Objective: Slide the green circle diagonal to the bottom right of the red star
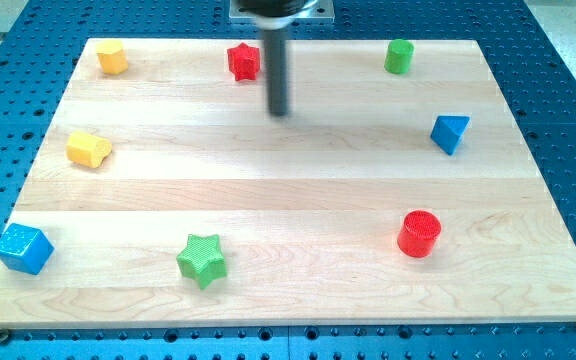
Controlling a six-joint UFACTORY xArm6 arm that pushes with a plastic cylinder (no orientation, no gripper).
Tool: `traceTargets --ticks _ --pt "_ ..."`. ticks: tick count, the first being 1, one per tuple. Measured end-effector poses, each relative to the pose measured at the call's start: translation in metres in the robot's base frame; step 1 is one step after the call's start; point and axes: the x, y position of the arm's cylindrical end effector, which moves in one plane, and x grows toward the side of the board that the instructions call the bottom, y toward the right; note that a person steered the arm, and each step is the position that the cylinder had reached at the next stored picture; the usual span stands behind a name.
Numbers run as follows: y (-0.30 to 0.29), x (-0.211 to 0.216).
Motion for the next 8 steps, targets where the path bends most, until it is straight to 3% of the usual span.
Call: traceTargets --ticks 1,2,3,5,6,8 --pt "0.08 -0.005" --pt "0.12 -0.042" --pt "0.136 -0.083" --pt "0.187 -0.092" --pt "0.188 -0.133" --pt "0.149 -0.112"
